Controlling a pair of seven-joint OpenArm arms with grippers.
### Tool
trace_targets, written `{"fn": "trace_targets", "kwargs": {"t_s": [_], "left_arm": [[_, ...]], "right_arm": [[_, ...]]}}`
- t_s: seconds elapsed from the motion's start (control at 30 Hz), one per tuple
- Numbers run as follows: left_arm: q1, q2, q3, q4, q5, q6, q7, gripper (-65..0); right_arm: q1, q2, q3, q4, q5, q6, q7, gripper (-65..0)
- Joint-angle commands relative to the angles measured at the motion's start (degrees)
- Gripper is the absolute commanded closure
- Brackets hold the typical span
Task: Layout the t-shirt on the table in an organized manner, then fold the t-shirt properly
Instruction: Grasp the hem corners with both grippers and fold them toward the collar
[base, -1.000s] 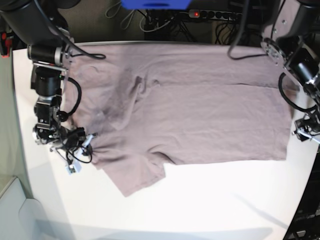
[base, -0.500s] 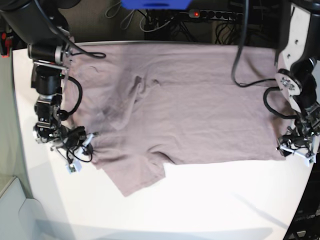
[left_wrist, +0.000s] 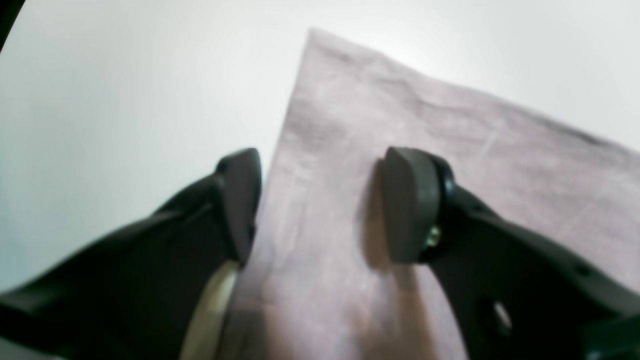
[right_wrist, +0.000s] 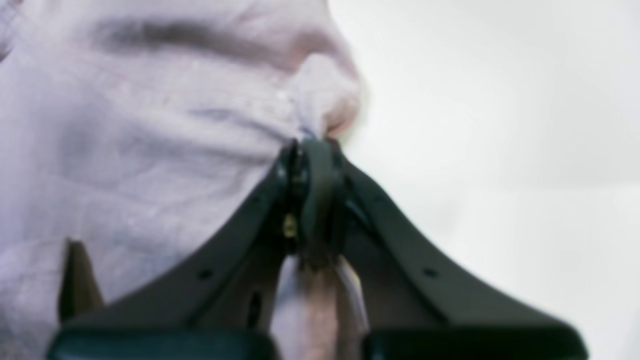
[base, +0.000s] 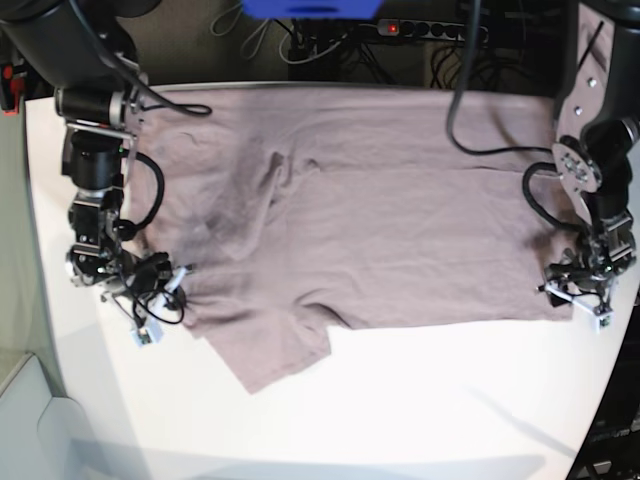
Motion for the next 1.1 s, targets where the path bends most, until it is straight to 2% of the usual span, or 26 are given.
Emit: {"fn": "trace_targets", "kwargs": {"t_s": [0.0,0.07,0.17,0.2,0.27,0.47,0.53,0.67,0.8,1.07], "left_arm": [[0.0,-0.3,0.2,0.1,-0.1,-0.3,1.9,-32.6],[0.5,-0.3,0.2,0.1,-0.1,-0.3,1.9,-24.2],[0.6,-0.2,-0.1,0.1,-0.1,-0.3,1.9,-3.9],[0.6,-0.2,-0.1,0.1,-0.1,-0.3,1.9,0.0],[0.8,0.0,-0.1,0.2,-0.1,-0.4,1.9,-1.5],[1.8,1.4,-0.2,4.9,-0.3,-1.0,2.1,-0.2],[1.9,2.8,-0.2,7.8,-1.1,-1.1,4.7,-0.2],[4.3,4.4,0.2,16.0,-7.3,-1.1,11.3,-0.2],[7.5,6.5,0.3,24.3,-11.4,-1.1,15.0,-0.2],[11.7,8.2,0.3,33.4,-12.0,-2.0,17.2,-0.2]], "right_arm": [[0.7,0.8,-0.1,0.4,-1.1,-0.1,-1.9,0.0],[0.7,0.8,0.0,0.4,-1.1,-0.1,-1.9,0.0],[0.7,0.8,0.0,0.4,-1.1,-0.1,-1.7,0.0],[0.7,0.8,0.0,0.4,-1.1,-0.1,-1.6,0.0],[0.7,0.8,0.0,0.4,-1.1,-0.1,-1.5,0.0],[1.0,0.8,0.2,1.0,-0.7,-0.1,-1.5,0.0],[1.1,1.6,0.3,1.6,-0.7,0.1,-1.5,0.0],[-0.2,1.6,0.3,8.2,-0.7,0.2,-2.4,0.0],[-3.0,1.8,0.3,15.1,-0.7,0.3,-4.6,0.0],[-9.8,1.8,0.4,29.1,-0.7,0.3,-9.0,0.0]]}}
